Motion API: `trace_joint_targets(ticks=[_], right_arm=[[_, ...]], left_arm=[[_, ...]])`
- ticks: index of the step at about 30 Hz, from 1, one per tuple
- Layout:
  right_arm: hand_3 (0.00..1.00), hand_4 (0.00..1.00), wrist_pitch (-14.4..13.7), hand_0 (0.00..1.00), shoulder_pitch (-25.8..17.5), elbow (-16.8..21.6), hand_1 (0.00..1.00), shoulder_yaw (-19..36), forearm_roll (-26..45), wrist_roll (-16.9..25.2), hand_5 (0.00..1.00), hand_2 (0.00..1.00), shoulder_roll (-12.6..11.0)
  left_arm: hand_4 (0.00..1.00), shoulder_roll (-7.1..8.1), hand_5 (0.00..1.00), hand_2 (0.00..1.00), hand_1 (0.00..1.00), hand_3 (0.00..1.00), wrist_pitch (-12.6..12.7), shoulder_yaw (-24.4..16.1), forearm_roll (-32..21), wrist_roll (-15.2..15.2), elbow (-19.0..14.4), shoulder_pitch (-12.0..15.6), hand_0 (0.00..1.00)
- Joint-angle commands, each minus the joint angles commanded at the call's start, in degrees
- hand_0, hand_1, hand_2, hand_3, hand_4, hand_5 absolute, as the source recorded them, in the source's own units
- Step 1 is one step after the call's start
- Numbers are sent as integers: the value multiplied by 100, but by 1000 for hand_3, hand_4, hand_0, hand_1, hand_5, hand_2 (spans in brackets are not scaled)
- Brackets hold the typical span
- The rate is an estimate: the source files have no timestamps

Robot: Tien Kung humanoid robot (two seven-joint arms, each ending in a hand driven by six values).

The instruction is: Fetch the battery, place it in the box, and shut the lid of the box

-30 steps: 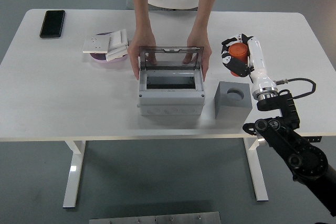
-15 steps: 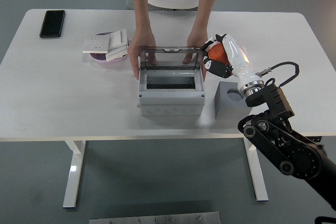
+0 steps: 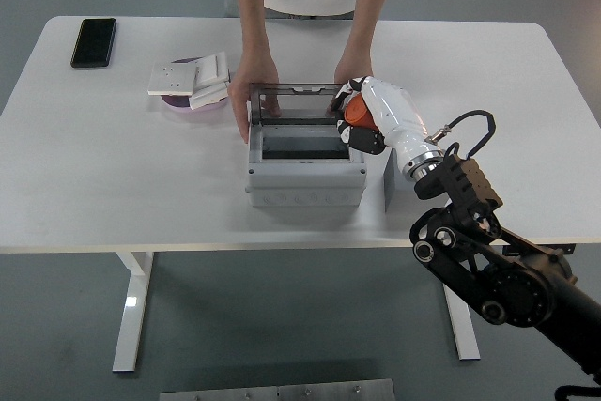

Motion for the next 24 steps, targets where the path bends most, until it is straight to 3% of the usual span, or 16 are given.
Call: trace_joint_targets(ticks=[24], right_arm=[[290, 69, 514, 312, 1119, -470, 275, -1545, 273, -382, 2, 278, 149]], left_arm=[[407, 19, 2, 603, 746, 540, -13, -35, 66, 34, -2, 13, 642]])
